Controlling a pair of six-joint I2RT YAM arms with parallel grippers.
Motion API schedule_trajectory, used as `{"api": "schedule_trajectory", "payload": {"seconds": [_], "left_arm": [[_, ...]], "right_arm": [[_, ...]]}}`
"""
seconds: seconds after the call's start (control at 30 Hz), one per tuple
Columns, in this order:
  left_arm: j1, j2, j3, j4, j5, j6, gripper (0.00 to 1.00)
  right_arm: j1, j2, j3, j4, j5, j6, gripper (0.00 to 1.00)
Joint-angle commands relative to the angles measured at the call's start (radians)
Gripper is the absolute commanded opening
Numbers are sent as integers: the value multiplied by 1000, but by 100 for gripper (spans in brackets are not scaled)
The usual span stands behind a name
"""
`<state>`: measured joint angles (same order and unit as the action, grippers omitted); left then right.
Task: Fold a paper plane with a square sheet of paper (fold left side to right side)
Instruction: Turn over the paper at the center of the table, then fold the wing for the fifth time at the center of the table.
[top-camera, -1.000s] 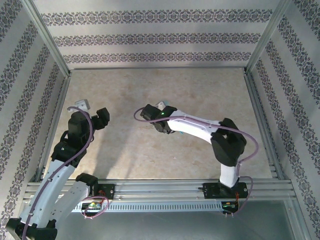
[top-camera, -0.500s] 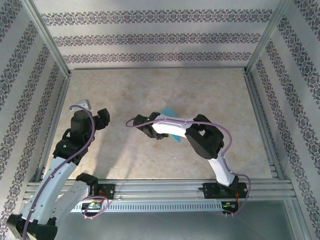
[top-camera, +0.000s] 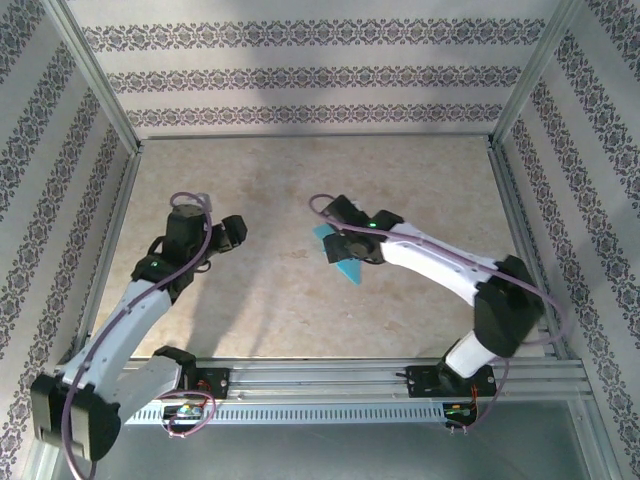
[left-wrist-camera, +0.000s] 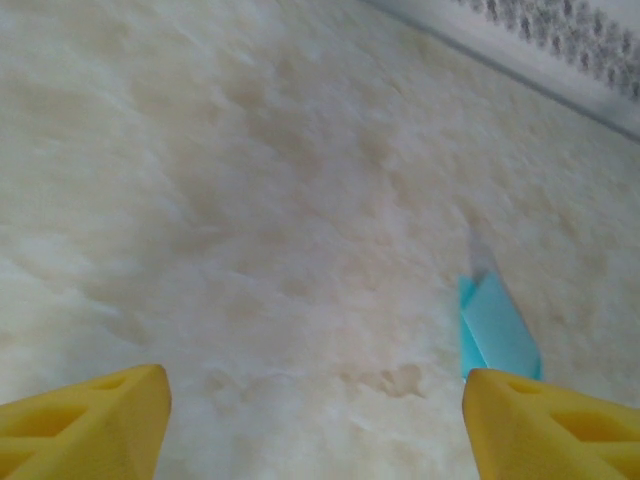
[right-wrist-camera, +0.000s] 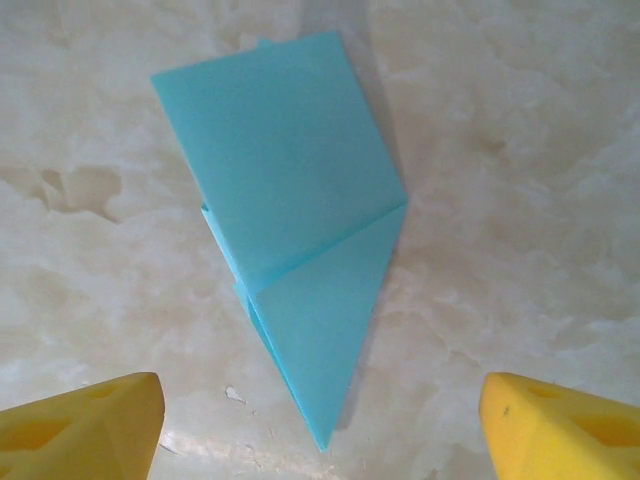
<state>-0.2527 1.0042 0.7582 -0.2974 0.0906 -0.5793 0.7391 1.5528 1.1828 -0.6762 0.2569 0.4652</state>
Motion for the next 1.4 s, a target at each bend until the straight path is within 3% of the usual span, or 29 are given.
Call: {"api": "schedule_trajectory", "payload": {"seconds": [0.0,0.17,0.47,0.57,0.83,1.37], "left_arm": [[8,99,-38,186,221,-107,74],[-46,242,-57,351,301,-209,73],[-180,481,-27,581,332,-335,73],[-211,557,4,615,324,-364,72],[-247,729,79,718,335,-425,69],[-279,985,264,786,400,-490,40]], "right_arm": [[-80,-108,-125,166,-159,10,84],[-229,-244,-282,310,-286,47,89],[-501,-363,-544,579,-576,193,94],[-555,-384,-594,619,-614,216,94],[-593,-429,-628,617,-620,196,94],[-613,-434,-637,605,-633,173,94]]}}
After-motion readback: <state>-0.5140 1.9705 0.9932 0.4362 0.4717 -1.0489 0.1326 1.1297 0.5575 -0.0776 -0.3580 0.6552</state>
